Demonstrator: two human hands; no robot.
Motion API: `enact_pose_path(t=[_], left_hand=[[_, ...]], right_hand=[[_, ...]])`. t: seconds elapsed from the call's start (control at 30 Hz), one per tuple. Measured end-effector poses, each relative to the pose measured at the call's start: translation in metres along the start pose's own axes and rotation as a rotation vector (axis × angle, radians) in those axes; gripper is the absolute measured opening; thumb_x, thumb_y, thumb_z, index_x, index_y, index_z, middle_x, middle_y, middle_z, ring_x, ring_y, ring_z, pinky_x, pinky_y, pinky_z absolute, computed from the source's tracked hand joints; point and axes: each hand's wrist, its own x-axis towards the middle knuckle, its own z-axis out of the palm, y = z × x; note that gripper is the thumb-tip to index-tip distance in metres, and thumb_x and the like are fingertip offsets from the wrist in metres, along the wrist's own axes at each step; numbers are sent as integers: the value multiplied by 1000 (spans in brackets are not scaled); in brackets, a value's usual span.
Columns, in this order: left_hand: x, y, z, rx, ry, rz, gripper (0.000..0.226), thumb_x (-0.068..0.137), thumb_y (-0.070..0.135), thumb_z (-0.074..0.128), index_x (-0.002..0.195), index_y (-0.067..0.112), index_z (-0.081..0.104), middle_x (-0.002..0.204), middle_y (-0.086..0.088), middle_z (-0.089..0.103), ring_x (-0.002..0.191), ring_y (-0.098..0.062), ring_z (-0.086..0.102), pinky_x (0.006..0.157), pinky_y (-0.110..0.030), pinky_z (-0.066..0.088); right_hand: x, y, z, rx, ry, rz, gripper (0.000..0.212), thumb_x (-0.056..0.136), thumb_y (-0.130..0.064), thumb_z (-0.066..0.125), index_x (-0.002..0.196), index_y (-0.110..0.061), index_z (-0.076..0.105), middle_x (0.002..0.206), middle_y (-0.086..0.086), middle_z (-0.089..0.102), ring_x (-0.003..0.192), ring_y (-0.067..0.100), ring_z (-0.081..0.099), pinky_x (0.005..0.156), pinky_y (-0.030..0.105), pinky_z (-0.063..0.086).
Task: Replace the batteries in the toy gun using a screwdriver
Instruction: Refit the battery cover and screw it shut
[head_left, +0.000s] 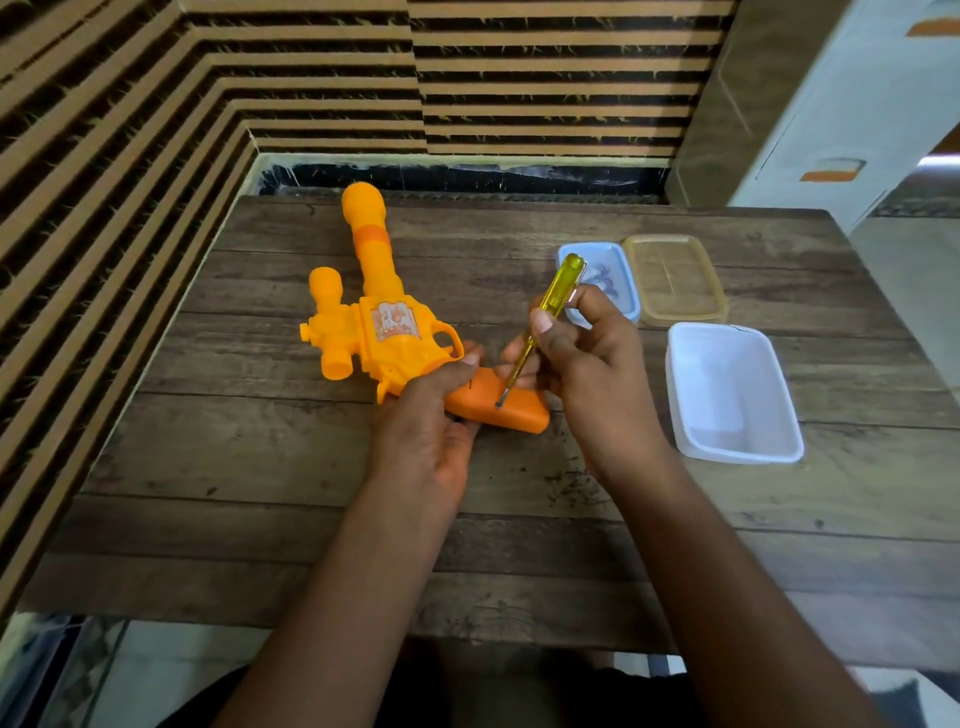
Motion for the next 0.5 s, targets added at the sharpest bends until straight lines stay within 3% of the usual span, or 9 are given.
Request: enact_pose_path(t=[0.07,0.17,0.23,0.3,0.37,0.4,0.5], left_hand=[[0,1,0,1,1,-4,49,87,-5,72,136,1,65,124,-16,76,112,-28,75,62,-31,65],[1,1,0,-4,3,-1,49,89,-6,70,137,3,64,126,-16,76,111,-27,75,61,-32,65],[0,2,0,5,-1,2,50,90,-5,69,139,2,62,128,-17,74,115,-29,73,60,-32,64],[0,2,0,22,-2,0,45,90,-4,68,136,0,64,128,-17,74,110,-27,74,57,-31,63],[-1,2,0,39,-3,-8,31,90,-3,69,121,5,69,124,-14,75,102,-24,74,54,-29,61],[-2,2,0,48,-3,-11,29,90,-3,70,117,9,69,124,-14,75,103,-24,73,55,-30,61],[-3,2,0,45,1,-7,40,90,-2,71,128,9,67,125,-14,75,107,-27,74,58,-32,62]], right_hand=[[0,2,1,-38,13,-64,24,106,-8,56,111,15,48,81,36,61,71,30,72,68,45,62],[-1,0,0,-111,16,-148,21,97,-12,66,104,8,60,85,29,66,83,43,73,78,65,57],[-3,-5,-3,-95,2,-171,11,94,-2,71,104,0,68,86,14,77,86,39,77,86,62,58],[-8,-10,-4,-73,-18,-191,27,91,8,72,116,-3,66,86,19,75,85,40,77,86,57,61],[-10,-14,-3,-87,-57,-284,49,89,12,72,132,-7,57,84,34,57,76,53,69,79,60,60],[-11,-15,-2,-116,-78,-338,58,89,11,73,137,-14,52,80,33,48,67,54,63,71,62,58],[-11,-17,-3,-250,-97,-448,60,88,9,75,138,-16,53,76,25,42,60,40,46,58,52,48]])
